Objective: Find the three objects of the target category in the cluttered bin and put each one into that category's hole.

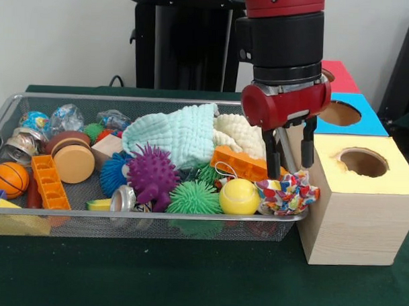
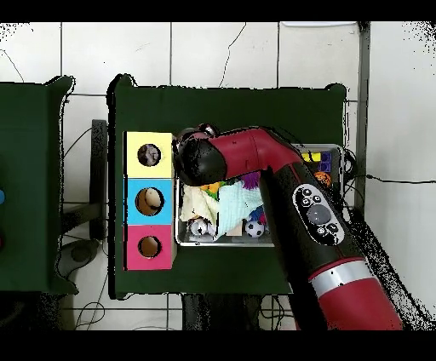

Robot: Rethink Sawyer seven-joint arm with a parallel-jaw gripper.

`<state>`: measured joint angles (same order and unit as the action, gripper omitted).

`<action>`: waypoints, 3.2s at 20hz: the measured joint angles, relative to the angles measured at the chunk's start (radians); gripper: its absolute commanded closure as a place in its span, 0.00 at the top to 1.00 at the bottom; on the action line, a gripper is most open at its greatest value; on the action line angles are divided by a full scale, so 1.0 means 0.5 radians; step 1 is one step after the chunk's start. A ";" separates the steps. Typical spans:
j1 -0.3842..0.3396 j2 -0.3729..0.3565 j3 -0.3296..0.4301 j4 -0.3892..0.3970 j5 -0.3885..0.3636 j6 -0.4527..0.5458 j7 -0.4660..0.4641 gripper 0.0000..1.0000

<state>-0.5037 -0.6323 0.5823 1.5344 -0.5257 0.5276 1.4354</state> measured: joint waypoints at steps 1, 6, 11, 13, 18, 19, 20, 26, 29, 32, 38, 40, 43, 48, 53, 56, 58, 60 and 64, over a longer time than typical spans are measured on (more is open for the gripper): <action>-0.001 0.001 0.003 0.000 -0.004 0.000 0.000 1.00; -0.003 0.008 0.015 0.000 -0.019 0.000 0.000 1.00; -0.003 0.018 0.018 -0.001 -0.023 0.000 0.000 1.00; -0.003 0.023 0.018 -0.001 -0.024 0.000 0.000 1.00; -0.001 0.044 0.018 -0.001 -0.030 -0.014 0.000 1.00; 0.000 0.053 0.018 -0.001 -0.035 -0.025 0.000 1.00; 0.001 0.063 0.018 -0.001 -0.043 -0.041 0.000 1.00; 0.002 0.114 0.016 0.005 -0.140 -0.195 0.000 1.00; 0.005 0.132 0.006 0.009 -0.178 -0.258 0.000 1.00; 0.013 0.149 -0.015 0.014 -0.203 -0.293 0.000 1.00; 0.053 0.164 -0.095 0.047 -0.240 -0.301 0.000 1.00; 0.083 0.164 -0.142 0.069 -0.258 -0.301 0.000 1.00; 0.115 0.164 -0.193 0.101 -0.265 -0.301 0.000 1.00; 0.143 0.163 -0.255 0.135 -0.267 -0.301 0.000 1.00; 0.152 0.163 -0.298 0.160 -0.267 -0.302 0.000 1.00; 0.152 0.165 -0.316 0.167 -0.267 -0.302 0.000 1.00; 0.152 0.167 -0.322 0.169 -0.267 -0.302 0.000 1.00; 0.150 0.171 -0.322 0.170 -0.267 -0.302 0.000 1.00; 0.139 0.192 -0.322 0.175 -0.267 -0.302 0.000 0.00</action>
<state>-0.4341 -0.5363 0.4215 1.6217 -0.6594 0.3766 1.4354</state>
